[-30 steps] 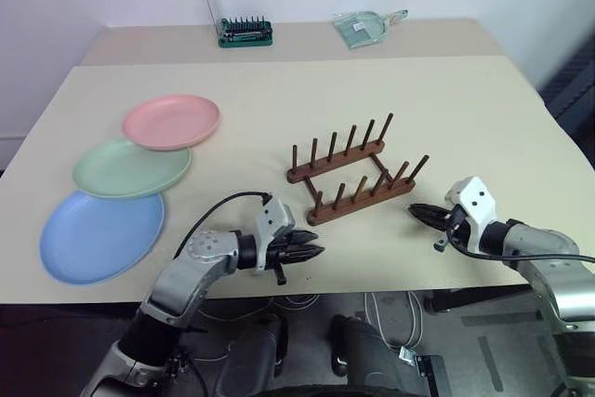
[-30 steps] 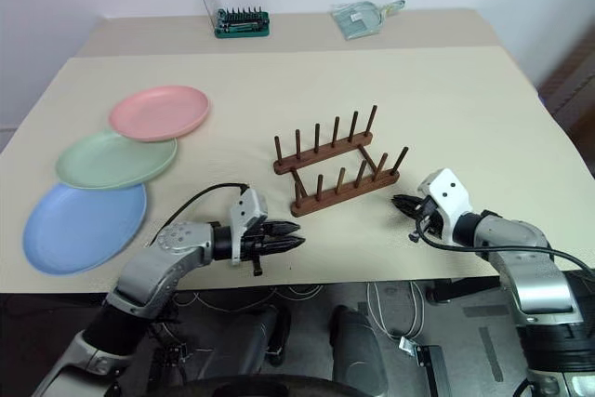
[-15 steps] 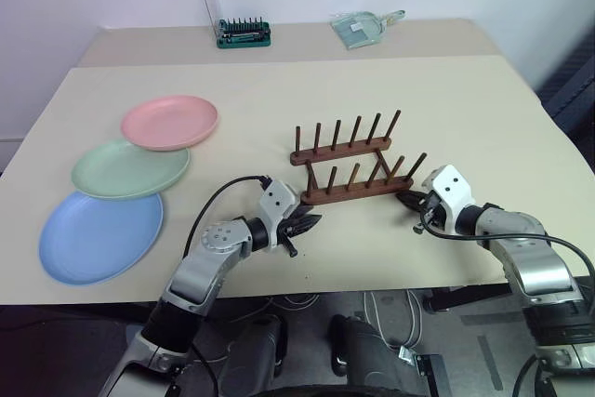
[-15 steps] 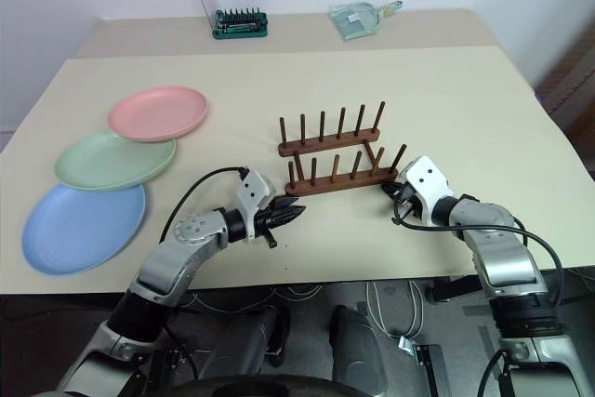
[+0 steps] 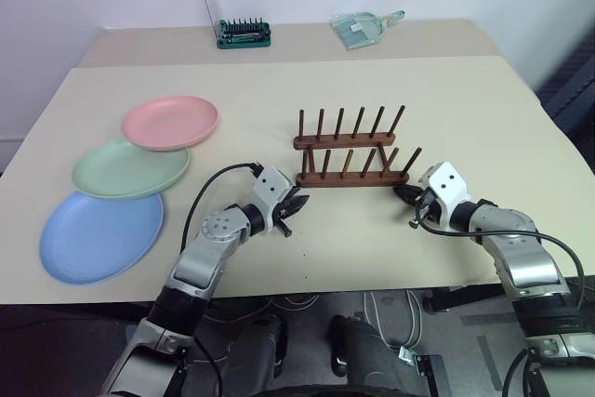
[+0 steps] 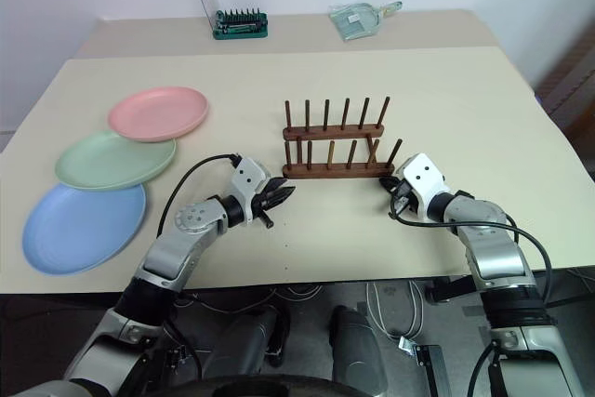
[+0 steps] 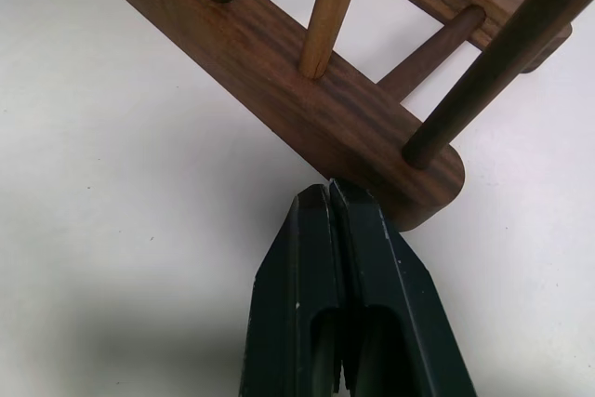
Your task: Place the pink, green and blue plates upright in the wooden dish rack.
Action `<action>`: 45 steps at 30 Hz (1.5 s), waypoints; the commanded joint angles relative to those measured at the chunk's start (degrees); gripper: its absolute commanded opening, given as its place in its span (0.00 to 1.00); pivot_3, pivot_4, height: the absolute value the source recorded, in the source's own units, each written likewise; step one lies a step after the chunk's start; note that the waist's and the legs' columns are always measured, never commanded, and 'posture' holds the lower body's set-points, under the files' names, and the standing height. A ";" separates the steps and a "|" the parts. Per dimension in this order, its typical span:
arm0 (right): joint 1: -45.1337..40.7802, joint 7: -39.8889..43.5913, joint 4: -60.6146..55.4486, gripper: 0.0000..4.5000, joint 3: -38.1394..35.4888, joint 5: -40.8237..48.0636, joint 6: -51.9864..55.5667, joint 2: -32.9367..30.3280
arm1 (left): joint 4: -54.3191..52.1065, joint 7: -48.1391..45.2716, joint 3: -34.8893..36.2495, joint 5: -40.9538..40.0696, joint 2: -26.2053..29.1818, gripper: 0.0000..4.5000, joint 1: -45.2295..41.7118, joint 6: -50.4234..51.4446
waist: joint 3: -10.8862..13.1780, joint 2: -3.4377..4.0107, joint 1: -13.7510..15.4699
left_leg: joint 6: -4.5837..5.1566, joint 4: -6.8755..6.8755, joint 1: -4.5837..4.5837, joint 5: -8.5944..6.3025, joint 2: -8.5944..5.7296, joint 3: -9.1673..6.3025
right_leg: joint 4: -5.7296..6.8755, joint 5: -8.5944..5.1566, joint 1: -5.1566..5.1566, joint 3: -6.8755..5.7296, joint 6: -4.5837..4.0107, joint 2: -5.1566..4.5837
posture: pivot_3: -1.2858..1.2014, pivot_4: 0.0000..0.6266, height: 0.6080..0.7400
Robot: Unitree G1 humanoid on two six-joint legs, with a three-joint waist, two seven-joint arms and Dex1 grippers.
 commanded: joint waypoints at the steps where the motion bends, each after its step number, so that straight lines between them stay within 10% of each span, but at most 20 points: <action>1: 0.71 1.22 -0.53 0.00 -0.38 0.36 -0.78 -0.18 | 0.43 0.20 1.37 0.55 0.59 0.28 0.29 0.20 | 0.00 0.00 0.00 | 0.00 0.00 0.00 0.00 0.00 0.00 | 0.00 0.00 0.00 0.00 0.00 0.00 | 0.52 0.24 1.00; 10: 7.16 13.30 -17.38 0.00 -7.31 14.43 6.66 -6.90 | -17.12 -7.20 6.95 -9.75 5.74 0.28 7.29 3.93 | 0.05 0.03 -0.04 | 0.01 -0.11 -0.09 0.00 0.03 0.01 | -0.03 -0.02 -0.15 0.05 -0.03 0.01 | 0.52 0.24 1.00; 18: 0.97 14.79 -26.64 0.00 -7.27 21.87 11.91 -7.23 | -27.22 0.44 26.67 -21.35 11.49 0.99 5.21 15.16 | 0.09 -0.02 -0.52 | -0.14 -0.09 -0.07 -0.09 0.13 0.00 | -0.02 -0.17 -0.14 0.05 0.12 0.05 | 0.52 0.24 1.00; 29: -4.91 16.48 -21.67 0.00 -2.13 19.83 10.50 -5.35 | -19.10 43.48 50.17 -13.23 3.98 0.99 -22.76 47.90 | 0.31 -0.64 0.08 | -0.11 0.08 -0.14 -0.06 0.01 -0.04 | -0.09 0.20 -0.06 0.03 0.47 0.21 | 0.52 0.24 1.00; 45: -4.15 16.09 -25.64 0.00 -2.42 21.28 11.56 -4.46 | 1.42 45.93 56.52 -9.48 6.07 0.99 -30.60 53.79 | 0.36 -0.72 0.09 | -0.54 -0.04 -0.08 0.01 0.11 -0.06 | 0.06 0.30 -0.19 0.08 0.31 0.29 | 0.52 0.24 1.00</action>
